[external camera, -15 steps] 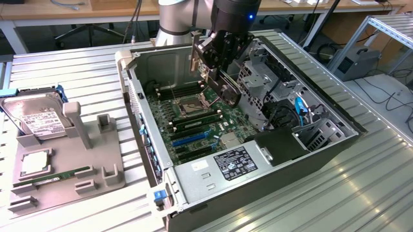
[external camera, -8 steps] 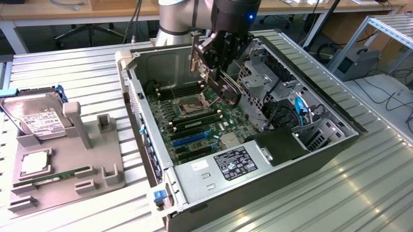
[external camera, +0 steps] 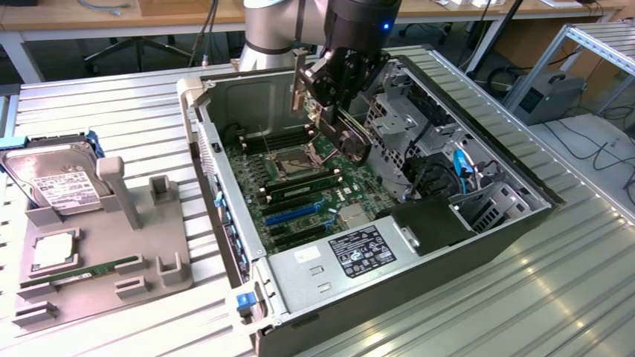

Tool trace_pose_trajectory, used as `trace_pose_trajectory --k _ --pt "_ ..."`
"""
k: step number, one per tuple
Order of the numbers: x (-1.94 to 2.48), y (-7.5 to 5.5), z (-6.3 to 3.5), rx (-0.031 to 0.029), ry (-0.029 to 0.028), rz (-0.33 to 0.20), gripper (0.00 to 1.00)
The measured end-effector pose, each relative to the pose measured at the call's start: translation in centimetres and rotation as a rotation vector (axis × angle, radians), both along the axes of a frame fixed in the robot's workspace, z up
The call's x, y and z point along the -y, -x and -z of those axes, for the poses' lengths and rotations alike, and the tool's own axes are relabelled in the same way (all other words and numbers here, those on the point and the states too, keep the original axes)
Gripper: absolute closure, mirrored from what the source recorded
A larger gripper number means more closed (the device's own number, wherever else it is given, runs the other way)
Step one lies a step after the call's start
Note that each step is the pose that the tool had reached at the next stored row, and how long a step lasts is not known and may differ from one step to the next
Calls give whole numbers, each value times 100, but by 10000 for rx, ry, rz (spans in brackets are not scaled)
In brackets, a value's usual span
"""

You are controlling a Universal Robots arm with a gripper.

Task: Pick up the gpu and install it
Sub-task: 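Insert the gpu into the slot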

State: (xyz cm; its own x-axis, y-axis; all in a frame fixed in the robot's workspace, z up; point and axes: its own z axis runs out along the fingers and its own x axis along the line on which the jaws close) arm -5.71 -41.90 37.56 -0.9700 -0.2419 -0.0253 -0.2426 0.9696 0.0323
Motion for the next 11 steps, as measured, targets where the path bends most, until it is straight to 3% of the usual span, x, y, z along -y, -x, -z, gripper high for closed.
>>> trace_pose_trajectory --k 11 --pt "0 0 4 0 -1 -123 73"
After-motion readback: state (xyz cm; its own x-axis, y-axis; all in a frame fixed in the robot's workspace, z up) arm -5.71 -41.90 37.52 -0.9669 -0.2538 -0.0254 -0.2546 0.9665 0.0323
